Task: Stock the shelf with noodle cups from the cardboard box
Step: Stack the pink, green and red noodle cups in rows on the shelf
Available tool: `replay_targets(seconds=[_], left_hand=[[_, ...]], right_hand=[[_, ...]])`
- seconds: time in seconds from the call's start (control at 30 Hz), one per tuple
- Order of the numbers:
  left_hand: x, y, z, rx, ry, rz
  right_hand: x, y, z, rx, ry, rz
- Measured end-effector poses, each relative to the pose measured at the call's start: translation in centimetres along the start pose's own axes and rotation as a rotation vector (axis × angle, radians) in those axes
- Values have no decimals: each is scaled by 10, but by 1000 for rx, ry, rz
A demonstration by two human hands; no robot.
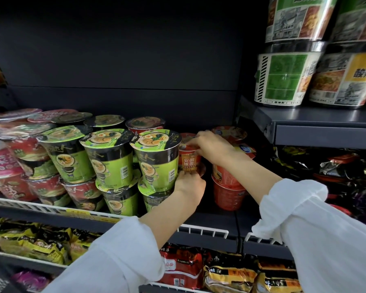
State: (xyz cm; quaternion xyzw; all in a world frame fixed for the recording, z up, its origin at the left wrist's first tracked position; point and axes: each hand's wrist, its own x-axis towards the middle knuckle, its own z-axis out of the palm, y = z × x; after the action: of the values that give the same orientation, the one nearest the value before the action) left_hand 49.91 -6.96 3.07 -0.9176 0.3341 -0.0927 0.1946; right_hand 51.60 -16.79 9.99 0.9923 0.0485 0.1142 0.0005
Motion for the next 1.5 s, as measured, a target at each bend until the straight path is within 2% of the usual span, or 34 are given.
replay_targets(seconds=[0.23, 0.4, 0.57, 0.73, 0.83, 0.93, 1.07, 1.2, 1.37, 1.5], left_hand=[[0, -2, 9, -6, 34, -7], [-3, -1, 13, -1, 69, -15], [-4, -1, 11, 8, 47, -31], [-10, -4, 10, -30, 62, -10], [-12, -4, 9, -178, 124, 25], [-9, -5, 7, -556, 186, 30], [6, 3, 0, -973, 114, -34], [28, 22, 5, -1104, 55, -60], [35, 33, 11, -1278, 57, -117], [25, 36, 18, -1291, 117, -186]], right_hand=[[-4, -6, -10, -146, 6, -31], [-8, -1, -9, -7, -113, -7], [-10, -11, -6, 46, -12, -15], [-14, -18, -5, 124, 14, -9], [-27, -6, -12, 127, 64, 56], [-47, 13, -16, 77, 105, 183], [-62, 26, -13, 38, -10, 393], [-70, 30, -7, 189, -59, 461], [-70, 31, -7, 203, -55, 449], [-74, 29, -8, 257, -41, 422]])
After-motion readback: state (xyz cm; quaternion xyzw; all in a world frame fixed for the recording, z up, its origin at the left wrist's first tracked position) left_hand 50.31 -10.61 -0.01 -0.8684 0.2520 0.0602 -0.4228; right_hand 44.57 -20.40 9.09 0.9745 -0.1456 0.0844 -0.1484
